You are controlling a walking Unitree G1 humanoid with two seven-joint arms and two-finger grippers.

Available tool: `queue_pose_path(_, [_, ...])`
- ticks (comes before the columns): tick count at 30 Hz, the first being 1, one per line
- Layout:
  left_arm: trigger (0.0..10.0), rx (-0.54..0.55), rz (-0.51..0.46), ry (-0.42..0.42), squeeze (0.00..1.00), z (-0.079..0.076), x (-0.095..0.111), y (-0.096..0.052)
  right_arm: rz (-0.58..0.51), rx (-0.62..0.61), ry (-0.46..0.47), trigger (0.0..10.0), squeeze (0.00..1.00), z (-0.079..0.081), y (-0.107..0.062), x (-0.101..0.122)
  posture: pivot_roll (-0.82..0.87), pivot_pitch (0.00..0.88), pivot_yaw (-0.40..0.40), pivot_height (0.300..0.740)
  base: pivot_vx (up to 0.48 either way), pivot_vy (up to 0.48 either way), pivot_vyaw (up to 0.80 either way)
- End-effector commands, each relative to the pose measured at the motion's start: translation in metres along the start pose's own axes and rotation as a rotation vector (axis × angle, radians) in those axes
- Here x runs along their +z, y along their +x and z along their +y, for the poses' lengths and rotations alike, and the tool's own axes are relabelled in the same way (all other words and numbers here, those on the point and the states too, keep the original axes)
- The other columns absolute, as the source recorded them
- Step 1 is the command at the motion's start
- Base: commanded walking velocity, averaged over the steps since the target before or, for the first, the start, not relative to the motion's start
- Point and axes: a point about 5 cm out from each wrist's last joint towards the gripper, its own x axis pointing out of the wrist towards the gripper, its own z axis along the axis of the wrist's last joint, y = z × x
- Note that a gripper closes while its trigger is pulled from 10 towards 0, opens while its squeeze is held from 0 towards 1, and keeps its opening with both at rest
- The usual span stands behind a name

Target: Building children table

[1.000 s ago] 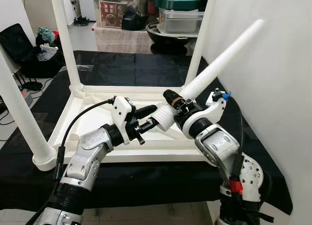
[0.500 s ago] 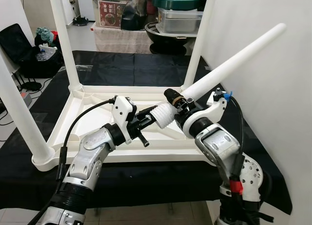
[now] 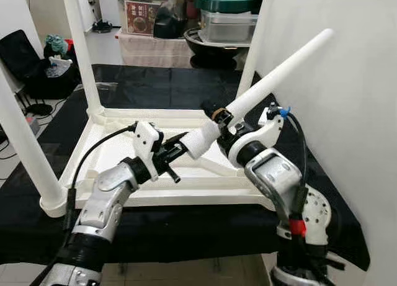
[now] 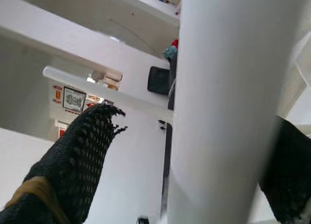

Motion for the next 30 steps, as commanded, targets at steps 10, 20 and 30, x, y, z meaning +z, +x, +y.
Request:
queue_pose_path(10, [0.0, -0.118, 0.047, 0.021, 0.00, -0.010, -0.003, -0.011, 0.009, 0.000, 0.032, 10.0, 1.00, -0.002, 0.008, 0.000, 0.06, 0.000, -0.087, 0.740, 0.000, 0.000, 0.00])
queue_pose_path(20, [0.0, -0.127, 0.067, 0.026, 0.00, -0.009, -0.003, -0.024, -0.043, 0.002, 0.051, 10.0, 0.00, -0.006, 0.012, 0.023, 0.07, 0.000, -0.090, 0.740, 0.000, 0.000, 0.00])
queue_pose_path(30, [0.0, -0.161, 0.080, 0.031, 0.00, -0.011, -0.002, -0.026, -0.038, 0.013, 0.054, 0.0, 0.00, -0.007, 0.015, 0.023, 0.07, 0.000, -0.092, 0.740, 0.000, 0.000, 0.00])
